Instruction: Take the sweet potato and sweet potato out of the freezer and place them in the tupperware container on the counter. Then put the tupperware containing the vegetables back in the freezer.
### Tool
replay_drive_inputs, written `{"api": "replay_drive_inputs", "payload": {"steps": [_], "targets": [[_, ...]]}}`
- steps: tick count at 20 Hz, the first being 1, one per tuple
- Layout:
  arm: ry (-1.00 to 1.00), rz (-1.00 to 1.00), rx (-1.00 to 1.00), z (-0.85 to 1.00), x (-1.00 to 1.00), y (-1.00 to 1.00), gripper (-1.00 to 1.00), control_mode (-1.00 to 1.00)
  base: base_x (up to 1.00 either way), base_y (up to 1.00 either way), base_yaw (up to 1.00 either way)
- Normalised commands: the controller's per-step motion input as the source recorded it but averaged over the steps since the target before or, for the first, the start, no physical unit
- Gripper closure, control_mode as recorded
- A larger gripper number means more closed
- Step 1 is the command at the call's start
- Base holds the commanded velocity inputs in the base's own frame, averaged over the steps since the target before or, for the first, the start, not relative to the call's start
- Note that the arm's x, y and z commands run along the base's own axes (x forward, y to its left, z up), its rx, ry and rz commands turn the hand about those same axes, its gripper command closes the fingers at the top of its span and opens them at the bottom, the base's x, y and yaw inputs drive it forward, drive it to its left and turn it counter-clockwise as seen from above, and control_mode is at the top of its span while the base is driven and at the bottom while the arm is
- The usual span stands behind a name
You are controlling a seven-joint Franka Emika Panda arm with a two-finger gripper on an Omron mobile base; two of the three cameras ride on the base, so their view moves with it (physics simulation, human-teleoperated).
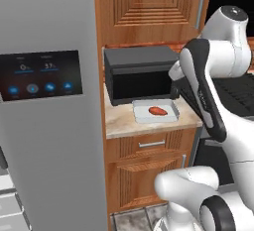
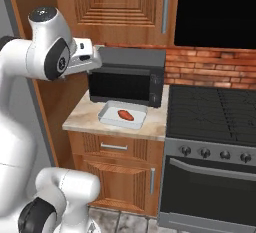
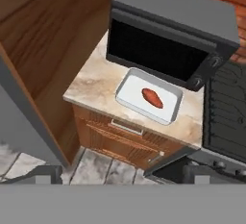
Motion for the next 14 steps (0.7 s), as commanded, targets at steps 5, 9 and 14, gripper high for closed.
{"api": "replay_drive_inputs", "payload": {"steps": [5,9,14], "targets": [[-0.23,-0.13,0.14,-0.05,-0.3,0.11,-1.0,-1.0,0.0,0.0,0.0],[-0.19,-0.13,0.08,0.0,-0.58,0.06,-1.0,-1.0,0.0,0.0,0.0],[0.03,-0.18,0.06,0.2,-0.52,0.0,-1.0,-1.0,0.0,0.0,0.0]]}}
